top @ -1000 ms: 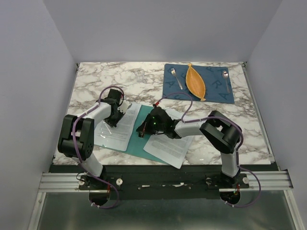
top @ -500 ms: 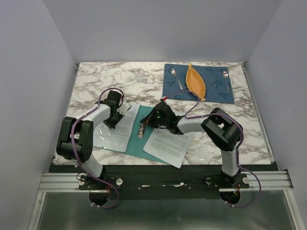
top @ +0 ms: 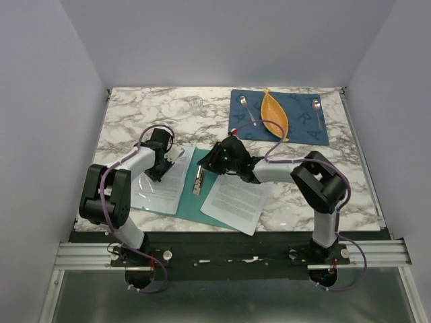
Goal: Put the files into the folder
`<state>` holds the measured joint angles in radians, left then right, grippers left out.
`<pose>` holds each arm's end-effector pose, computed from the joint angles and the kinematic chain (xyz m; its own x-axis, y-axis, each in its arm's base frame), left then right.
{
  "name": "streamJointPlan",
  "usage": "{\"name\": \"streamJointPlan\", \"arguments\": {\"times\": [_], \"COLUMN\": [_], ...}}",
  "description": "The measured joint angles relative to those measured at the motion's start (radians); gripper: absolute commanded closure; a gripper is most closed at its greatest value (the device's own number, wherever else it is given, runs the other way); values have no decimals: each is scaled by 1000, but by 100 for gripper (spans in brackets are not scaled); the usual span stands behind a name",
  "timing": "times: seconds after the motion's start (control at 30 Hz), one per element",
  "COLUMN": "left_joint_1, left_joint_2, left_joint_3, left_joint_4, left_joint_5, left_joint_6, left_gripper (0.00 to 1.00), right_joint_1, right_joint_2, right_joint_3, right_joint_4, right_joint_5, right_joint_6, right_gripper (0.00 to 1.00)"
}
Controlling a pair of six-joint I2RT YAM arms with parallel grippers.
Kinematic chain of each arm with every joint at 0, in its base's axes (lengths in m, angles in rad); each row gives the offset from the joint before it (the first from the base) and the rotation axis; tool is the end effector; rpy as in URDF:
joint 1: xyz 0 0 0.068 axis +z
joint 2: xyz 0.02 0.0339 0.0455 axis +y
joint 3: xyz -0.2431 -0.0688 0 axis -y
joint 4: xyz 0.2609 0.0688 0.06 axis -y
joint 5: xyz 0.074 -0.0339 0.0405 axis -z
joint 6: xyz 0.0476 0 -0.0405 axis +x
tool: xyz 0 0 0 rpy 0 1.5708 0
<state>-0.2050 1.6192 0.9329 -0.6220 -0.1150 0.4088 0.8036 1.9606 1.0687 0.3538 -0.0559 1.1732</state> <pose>0.2979 -0.0564 0.1203 -0.7988 0.5694 -0.1941 0.5347 0.8199 0.2048 0.2947 0.3094 0.1107 -0.8311 0.4643 -0.3061 0.0368 0.5951 0.8028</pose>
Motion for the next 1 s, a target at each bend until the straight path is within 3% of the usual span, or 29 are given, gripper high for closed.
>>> {"name": "streamJointPlan", "arguments": {"times": [0.2, 0.4, 0.67, 1.0], "left_joint_1": [0, 0, 0, 0], "left_joint_2": [-2, -5, -5, -4], "left_joint_3": [0, -10, -11, -11], "left_joint_4": [2, 11, 15, 15], "left_joint_5": [-5, -6, -6, -7], "left_joint_6": [3, 6, 6, 6], "left_gripper": [100, 100, 100, 100], "right_joint_1": [-40, -63, -63, -63], "right_joint_2": [-267, -547, -668, -753], "right_joint_3": [-51, -180, -412, -500], "right_joint_4": [-196, -465, -731, -775], "right_joint_5": [46, 195, 280, 307], "right_joint_6": [-105, -172, -142, -123], "right_gripper": [43, 44, 46, 48]}}
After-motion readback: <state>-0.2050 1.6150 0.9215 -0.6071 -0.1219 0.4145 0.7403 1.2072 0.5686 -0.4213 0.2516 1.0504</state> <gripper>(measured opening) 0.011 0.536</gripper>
